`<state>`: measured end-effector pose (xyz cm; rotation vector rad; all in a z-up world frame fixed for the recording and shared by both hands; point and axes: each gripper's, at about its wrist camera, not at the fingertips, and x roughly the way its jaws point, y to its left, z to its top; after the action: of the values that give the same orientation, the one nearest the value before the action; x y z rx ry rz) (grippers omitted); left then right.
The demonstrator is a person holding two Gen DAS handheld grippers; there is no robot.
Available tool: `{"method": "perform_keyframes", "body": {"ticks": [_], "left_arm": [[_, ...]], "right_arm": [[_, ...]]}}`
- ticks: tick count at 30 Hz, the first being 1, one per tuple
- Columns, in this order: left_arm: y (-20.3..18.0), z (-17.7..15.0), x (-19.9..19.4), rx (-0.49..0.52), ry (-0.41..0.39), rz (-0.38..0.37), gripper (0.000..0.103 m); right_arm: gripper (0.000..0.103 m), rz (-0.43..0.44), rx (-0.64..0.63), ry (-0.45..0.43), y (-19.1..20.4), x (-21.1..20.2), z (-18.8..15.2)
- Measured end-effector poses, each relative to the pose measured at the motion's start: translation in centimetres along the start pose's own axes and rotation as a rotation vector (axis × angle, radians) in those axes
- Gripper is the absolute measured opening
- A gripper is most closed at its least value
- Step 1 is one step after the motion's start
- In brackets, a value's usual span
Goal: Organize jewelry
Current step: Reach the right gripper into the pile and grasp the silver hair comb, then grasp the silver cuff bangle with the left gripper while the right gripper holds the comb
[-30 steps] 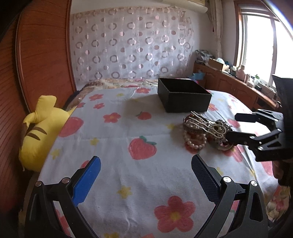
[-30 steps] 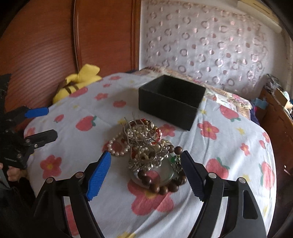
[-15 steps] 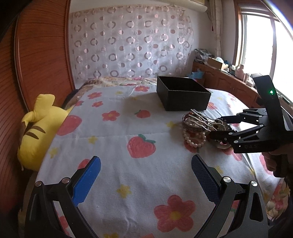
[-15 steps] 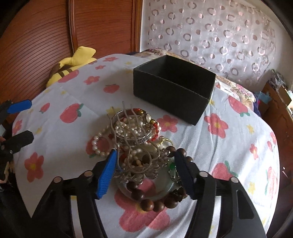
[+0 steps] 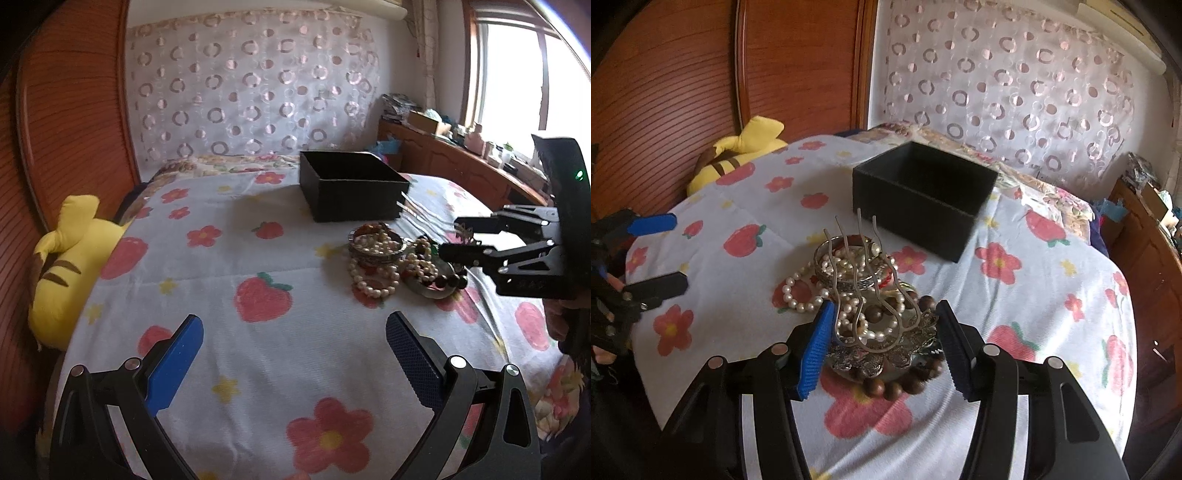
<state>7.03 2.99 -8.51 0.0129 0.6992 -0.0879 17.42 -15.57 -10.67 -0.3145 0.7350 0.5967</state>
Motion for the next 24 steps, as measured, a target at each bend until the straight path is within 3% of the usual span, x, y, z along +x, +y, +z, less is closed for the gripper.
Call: {"method": "perform_keyframes", "body": {"ticks": [4,15,24], "left_arm": [[-1.6,0.8,1.0,0.053,0.018,-0.050,0.096],[-3.3,3.5,5.0,0.070,0.090,-0.164,0.091],[-4.7,5.9,9.5,0.090,0.157,-0.222,0.078]], "right_arm": [[0.058,-0.006,0.020,-0.021,-1.0,-1.4,-0.5],[0.058,-0.010,0.068,-0.032,-2.6,-2.4,-2.5],[0.058,-0.004,0.104,-0.034,-3.2,-2.1,-3.3]]}}
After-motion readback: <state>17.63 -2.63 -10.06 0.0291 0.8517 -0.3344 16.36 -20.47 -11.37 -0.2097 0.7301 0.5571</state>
